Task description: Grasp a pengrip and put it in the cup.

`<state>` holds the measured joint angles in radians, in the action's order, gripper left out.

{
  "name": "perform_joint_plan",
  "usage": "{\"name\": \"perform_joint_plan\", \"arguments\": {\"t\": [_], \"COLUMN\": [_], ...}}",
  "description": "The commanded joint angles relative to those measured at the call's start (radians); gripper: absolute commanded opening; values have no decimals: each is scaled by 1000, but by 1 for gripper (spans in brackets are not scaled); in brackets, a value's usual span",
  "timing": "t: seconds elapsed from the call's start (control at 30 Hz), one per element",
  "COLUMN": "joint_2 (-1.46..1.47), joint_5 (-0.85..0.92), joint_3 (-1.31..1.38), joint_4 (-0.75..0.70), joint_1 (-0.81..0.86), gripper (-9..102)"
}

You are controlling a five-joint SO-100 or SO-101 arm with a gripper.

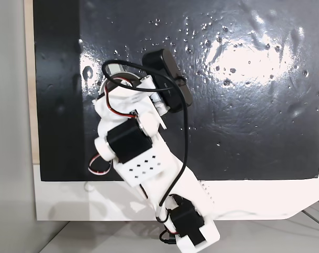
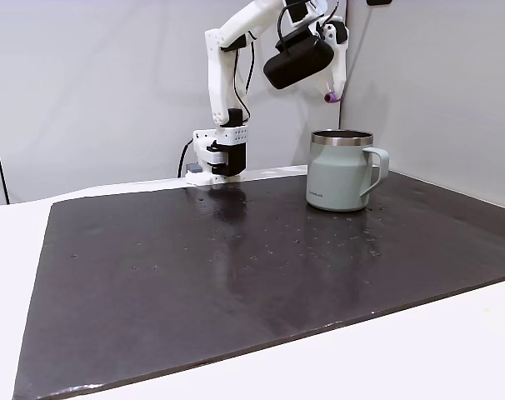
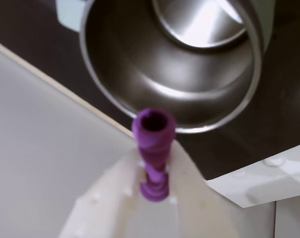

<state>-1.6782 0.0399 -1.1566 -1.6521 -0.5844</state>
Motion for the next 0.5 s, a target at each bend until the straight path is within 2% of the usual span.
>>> {"name": "perform_joint_plan", "arguments": {"t": [0.0,0.2,0.23,0.37,0.47], "joint_2": [14,15,15,12,3], "joint_5": [12,12,12,15,15], "joint_3": [21,34,34,34,34], "joint_4": [23,23,23,17,14], "joint_1": [-14,-21,-21,-21,-20], "gripper": [0,1,5,36,40]}}
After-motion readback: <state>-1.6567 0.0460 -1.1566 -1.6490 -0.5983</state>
